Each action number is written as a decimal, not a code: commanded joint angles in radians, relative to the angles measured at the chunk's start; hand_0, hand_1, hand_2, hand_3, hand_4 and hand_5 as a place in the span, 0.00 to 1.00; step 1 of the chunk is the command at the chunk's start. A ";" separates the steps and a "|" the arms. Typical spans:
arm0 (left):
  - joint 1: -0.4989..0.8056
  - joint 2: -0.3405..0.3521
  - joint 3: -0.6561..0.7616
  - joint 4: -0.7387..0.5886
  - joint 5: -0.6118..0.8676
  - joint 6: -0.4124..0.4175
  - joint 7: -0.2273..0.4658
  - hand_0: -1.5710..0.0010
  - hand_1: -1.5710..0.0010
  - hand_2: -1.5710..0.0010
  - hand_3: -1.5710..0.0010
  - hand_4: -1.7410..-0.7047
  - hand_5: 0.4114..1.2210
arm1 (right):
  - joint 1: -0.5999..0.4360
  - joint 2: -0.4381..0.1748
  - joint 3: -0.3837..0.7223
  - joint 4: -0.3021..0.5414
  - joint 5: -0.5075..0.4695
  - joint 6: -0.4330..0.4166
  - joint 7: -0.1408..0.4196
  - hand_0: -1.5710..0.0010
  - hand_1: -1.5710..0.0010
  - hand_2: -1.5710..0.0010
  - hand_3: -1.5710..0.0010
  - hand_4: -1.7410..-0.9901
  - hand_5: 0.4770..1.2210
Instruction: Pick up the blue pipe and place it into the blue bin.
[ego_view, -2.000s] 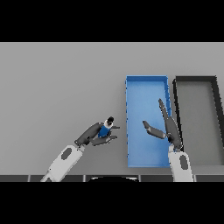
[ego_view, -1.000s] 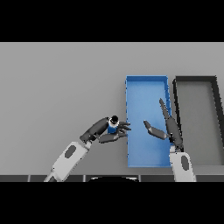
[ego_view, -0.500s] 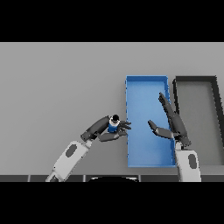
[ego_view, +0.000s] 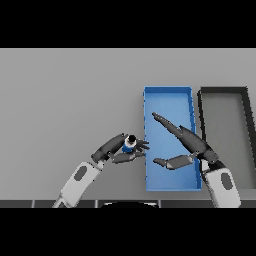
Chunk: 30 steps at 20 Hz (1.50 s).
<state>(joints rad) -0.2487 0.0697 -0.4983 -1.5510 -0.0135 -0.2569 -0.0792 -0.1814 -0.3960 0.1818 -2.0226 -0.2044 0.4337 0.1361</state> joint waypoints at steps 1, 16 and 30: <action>-0.001 0.004 0.009 -0.004 0.002 -0.004 0.002 0.00 0.00 0.00 0.00 0.26 1.00 | -0.028 0.000 0.010 0.010 -0.001 0.003 0.026 1.00 1.00 1.00 1.00 0.65 0.06; -0.008 -0.043 0.056 0.018 0.016 -0.103 0.005 0.00 0.00 0.00 0.00 0.28 1.00 | -0.301 0.148 0.184 0.189 -0.051 0.114 0.208 1.00 0.99 0.99 1.00 0.70 0.05; -0.005 -0.083 0.085 0.026 -0.025 -0.130 0.019 0.00 0.00 0.02 0.10 0.02 1.00 | -0.334 0.248 0.202 0.257 -0.023 0.143 0.124 0.08 0.08 0.08 0.11 0.35 0.76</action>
<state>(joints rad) -0.2540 -0.0134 -0.4138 -1.5253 -0.0391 -0.3892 -0.0654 -0.5150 -0.1481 0.3835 -1.7650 -0.2259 0.5787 0.2626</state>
